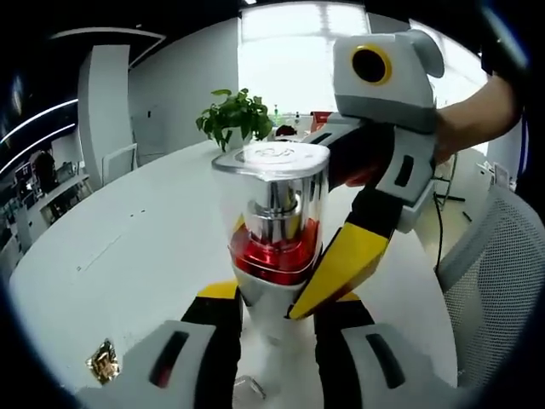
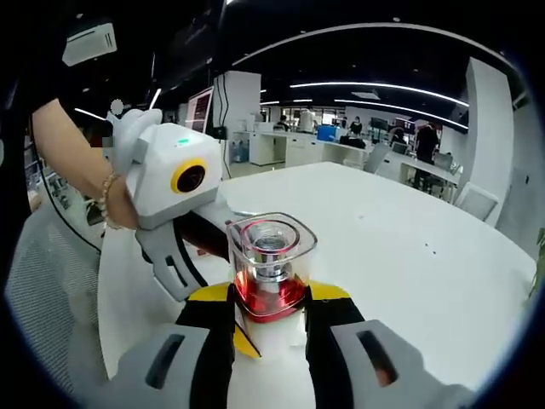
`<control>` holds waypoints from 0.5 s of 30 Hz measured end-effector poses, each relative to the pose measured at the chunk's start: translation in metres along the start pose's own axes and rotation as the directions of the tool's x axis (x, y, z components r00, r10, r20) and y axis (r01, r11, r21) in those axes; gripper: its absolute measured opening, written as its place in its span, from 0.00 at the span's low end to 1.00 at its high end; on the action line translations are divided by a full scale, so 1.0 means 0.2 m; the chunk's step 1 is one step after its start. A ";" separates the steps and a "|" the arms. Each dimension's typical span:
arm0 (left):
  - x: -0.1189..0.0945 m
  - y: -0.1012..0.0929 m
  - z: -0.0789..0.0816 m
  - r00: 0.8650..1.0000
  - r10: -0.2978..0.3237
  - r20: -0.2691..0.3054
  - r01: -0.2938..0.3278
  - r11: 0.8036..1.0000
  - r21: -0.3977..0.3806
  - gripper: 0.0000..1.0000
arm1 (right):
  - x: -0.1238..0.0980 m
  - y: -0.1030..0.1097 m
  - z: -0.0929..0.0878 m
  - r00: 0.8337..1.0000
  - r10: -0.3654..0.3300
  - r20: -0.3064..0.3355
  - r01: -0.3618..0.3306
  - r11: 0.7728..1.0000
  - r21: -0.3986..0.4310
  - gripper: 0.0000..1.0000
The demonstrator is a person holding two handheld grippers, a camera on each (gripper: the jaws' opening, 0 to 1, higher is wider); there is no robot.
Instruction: Arrange the skincare products in the storage area until every visible bottle or jar stands upright without overlapping.
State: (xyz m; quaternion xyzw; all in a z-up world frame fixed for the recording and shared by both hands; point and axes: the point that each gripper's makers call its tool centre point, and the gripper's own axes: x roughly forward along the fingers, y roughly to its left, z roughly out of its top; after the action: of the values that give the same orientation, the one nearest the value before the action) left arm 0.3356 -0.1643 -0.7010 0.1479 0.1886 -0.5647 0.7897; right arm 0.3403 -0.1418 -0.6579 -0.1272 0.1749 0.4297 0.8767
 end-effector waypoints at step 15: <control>0.00 0.00 -0.01 1.000 0.019 -0.005 -0.019 0.999 -0.046 0.27 | 0.01 0.00 -0.03 1.000 0.016 -0.024 -0.015 0.999 0.033 0.32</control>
State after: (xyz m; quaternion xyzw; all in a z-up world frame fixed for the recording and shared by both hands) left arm 0.3361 -0.1638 -0.7022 0.1328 0.2019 -0.5523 0.7978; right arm 0.3393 -0.1430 -0.6639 -0.1168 0.1933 0.4320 0.8732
